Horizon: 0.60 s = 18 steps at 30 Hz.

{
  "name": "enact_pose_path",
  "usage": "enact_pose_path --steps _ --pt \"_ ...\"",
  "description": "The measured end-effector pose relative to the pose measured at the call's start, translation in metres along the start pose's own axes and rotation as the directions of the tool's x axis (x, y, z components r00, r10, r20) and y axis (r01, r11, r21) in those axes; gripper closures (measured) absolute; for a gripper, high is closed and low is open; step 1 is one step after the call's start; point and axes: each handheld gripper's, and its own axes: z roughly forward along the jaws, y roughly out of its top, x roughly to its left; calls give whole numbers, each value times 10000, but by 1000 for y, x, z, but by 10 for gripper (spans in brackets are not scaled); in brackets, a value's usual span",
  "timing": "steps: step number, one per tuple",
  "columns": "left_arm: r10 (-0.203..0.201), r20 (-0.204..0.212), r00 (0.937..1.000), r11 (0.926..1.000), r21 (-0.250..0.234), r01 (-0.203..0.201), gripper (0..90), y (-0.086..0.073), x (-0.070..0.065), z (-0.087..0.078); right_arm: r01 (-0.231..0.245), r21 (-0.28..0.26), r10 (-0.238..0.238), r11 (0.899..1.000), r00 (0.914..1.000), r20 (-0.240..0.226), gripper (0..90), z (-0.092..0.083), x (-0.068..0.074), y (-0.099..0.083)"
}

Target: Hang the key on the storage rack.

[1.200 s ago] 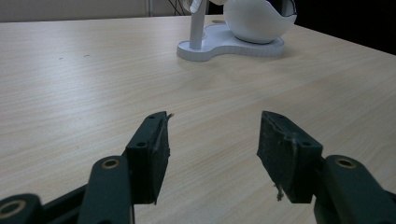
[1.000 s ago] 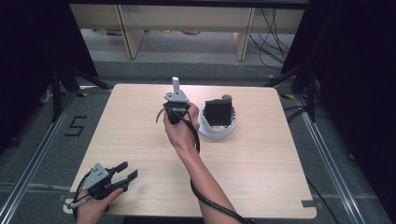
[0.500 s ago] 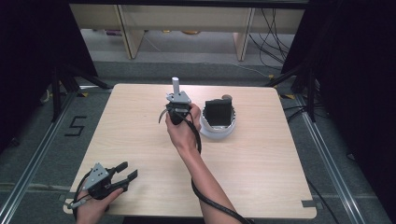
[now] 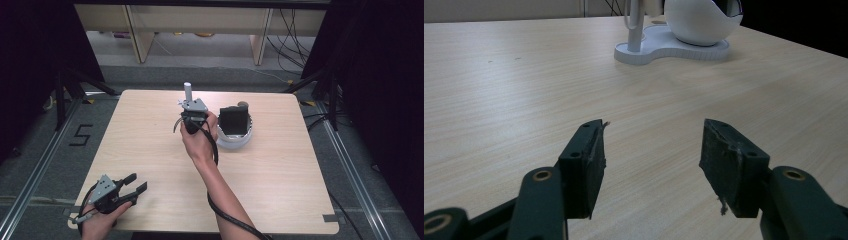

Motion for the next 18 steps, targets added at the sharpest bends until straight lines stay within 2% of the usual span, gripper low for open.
enact_pose_path --steps 1,4,5,6,7,11,12,13,14,15,17,18 --pt "17 5 10000 10000 9 -17 427 0 0 0 95 116 -95 9999 10000 -15 747 -2 -2 1" --pt "18 0 10000 10000 1 -18 428 0 0 0 291 -74 -291 9996 9996 -10 746 -6 -5 0" --pt "15 4 10000 10000 4 -15 428 0 0 0 121 54 -121 9999 9999 -103 744 -9 -6 -1" --pt "29 6 10000 10000 4 -29 428 0 0 0 223 -217 -221 9995 9997 71 741 -9 -8 -2" --pt "31 4 10000 10000 4 -31 428 0 0 0 302 -28 -302 9995 9995 -72 736 -12 -11 -2" --pt "35 -24 10000 10000 -13 -35 428 0 0 0 261 -120 -262 9996 9996 -77 729 -19 -20 -7" --pt "43 -20 10000 10000 -13 -43 427 0 0 0 399 -49 -399 9992 9991 -138 726 -22 -25 -7" --pt "45 -8 10000 10000 -8 -45 428 0 0 0 205 -13 -205 9998 9996 -219 721 -24 -28 -9" --pt "31 -16 10000 10000 -41 -31 428 0 -1 1 223 19 -222 9997 9994 -264 713 -26 -30 -10" --pt "56 -38 10000 10000 16 -56 428 0 -1 0 384 -104 -387 9992 9989 -254 704 -27 -34 -12" --pt "62 -43 10000 10000 -12 -63 428 0 -1 0 291 87 -285 9995 9974 -664 687 -32 -41 -15" --pt "64 -48 10000 10000 -18 -65 428 0 -1 0 246 11 -245 9997 9974 -672 672 -34 -44 -17"
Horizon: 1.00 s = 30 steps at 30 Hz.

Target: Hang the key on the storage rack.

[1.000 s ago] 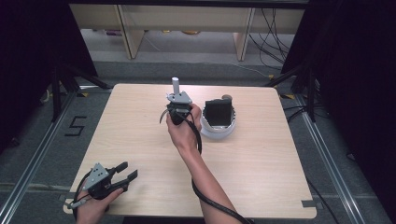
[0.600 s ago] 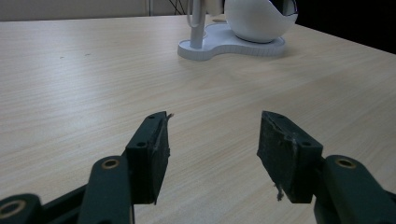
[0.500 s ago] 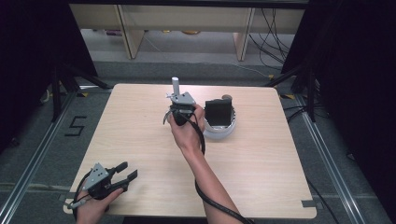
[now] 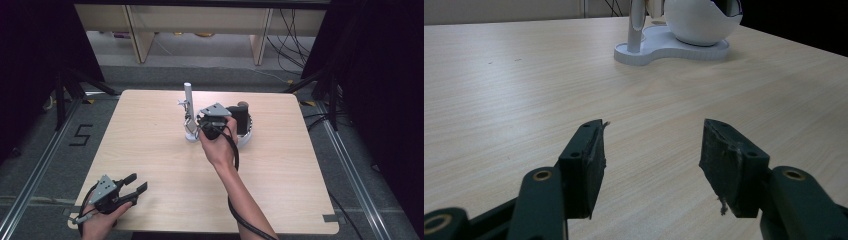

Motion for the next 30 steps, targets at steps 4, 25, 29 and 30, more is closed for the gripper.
enact_pose_path --steps 4,25,29,30 --pt "0 0 10000 10000 -13 0 429 0 0 1 224 268 -211 9994 9986 -491 605 -11 -14 -11" --pt "59 -126 9999 10000 -17 -59 430 0 -1 2 362 892 -314 9954 9980 -544 503 -88 -71 -100" --pt "7 -165 9999 10000 -82 -8 430 1 -1 3 -51 547 84 9985 9982 -600 502 -98 -76 -122" --pt "13 -175 9998 10000 -82 -15 430 1 -1 3 -274 711 315 9971 9978 -586 502 -102 -75 -125"
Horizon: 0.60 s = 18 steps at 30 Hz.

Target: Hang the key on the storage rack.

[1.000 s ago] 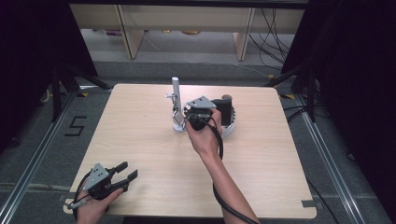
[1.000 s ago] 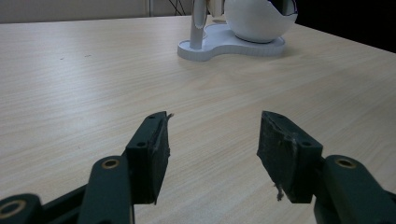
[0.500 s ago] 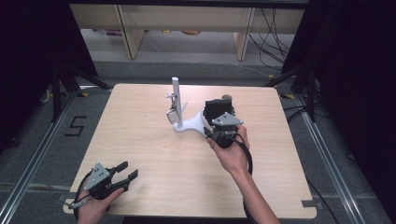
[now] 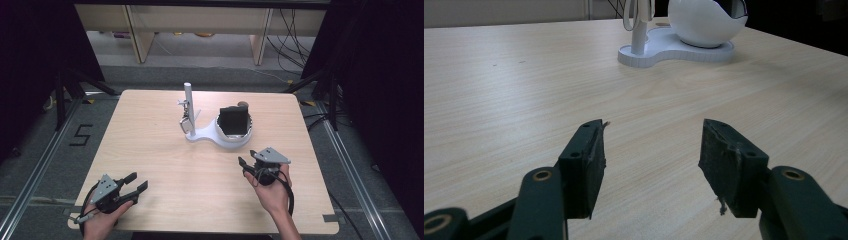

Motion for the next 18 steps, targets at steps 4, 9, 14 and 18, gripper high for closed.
enact_pose_path --steps 4,9,14,18 --pt "14 -30 10000 10000 0 -14 429 0 0 0 -52 -104 51 9999 9999 -112 497 -8 -1 -15" --pt "-18 38 10000 9999 -100 19 429 0 0 1 -181 -42 181 9998 9998 76 491 -16 -3 -35" --pt "13 -38 10000 10000 17 -13 428 0 0 1 -325 -279 331 9991 9992 203 487 -22 -6 -52" --pt "85 -34 10000 9999 98 -85 425 1 0 1 -518 -592 536 9969 9981 289 486 -27 -8 -60"
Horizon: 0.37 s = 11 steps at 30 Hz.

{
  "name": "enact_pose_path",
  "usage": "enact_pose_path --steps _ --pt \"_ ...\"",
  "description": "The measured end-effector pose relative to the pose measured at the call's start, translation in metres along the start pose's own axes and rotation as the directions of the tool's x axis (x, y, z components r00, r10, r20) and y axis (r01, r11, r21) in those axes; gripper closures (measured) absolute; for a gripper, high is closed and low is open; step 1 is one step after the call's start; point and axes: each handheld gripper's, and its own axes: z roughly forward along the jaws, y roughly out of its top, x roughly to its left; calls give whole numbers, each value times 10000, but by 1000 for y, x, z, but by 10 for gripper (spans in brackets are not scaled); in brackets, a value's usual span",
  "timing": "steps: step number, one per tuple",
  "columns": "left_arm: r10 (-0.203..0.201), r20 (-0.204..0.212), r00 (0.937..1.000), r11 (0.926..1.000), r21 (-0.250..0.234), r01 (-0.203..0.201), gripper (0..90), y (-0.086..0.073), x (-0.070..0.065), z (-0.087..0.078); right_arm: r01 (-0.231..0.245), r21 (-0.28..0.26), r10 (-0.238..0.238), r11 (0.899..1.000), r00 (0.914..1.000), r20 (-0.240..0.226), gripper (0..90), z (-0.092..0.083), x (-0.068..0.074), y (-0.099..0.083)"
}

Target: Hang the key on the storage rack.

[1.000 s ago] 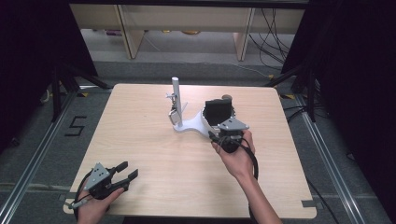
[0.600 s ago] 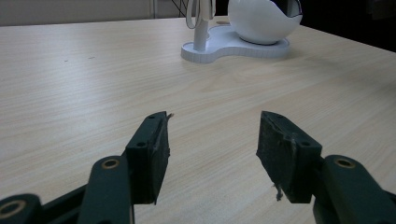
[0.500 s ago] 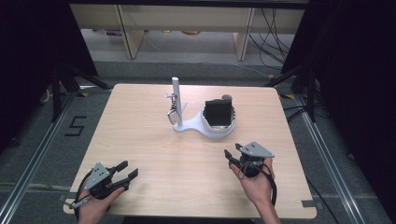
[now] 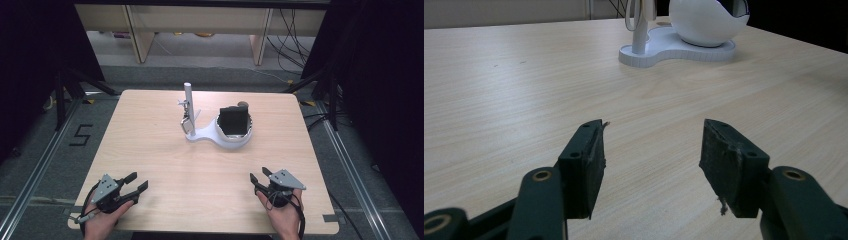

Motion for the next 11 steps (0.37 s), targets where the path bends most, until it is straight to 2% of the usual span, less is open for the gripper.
enact_pose_path --steps 1,2,5,7,8,9,10,11 --pt "-61 29 10000 10000 -33 61 424 0 0 0 -34 -43 33 10000 10000 -75 485 -2 0 -1" --pt "-95 35 9999 9999 -46 96 424 0 1 0 57 -273 -58 9996 10000 -17 483 -3 0 -2" --pt "-172 71 9998 9998 -48 172 423 0 1 0 98 -432 -92 9990 9999 143 473 -5 2 -5" --pt "-67 168 9998 9998 -171 70 424 -1 1 1 91 -443 -86 9990 9999 120 471 -5 1 -7" --pt "-20 139 9999 9999 -100 21 424 0 0 1 163 -688 -145 9975 9995 266 469 -5 1 -9" --pt "21 177 9998 9999 -133 -19 424 -1 0 1 37 -727 -15 9973 9995 303 467 -5 2 -9" --pt "17 173 9998 9999 -110 -15 424 0 0 1 -220 -598 227 9980 9997 106 466 -6 3 -9" --pt "15 172 9999 10000 -93 -13 424 0 0 2 -135 -667 146 9977 9998 152 466 -6 2 -9"
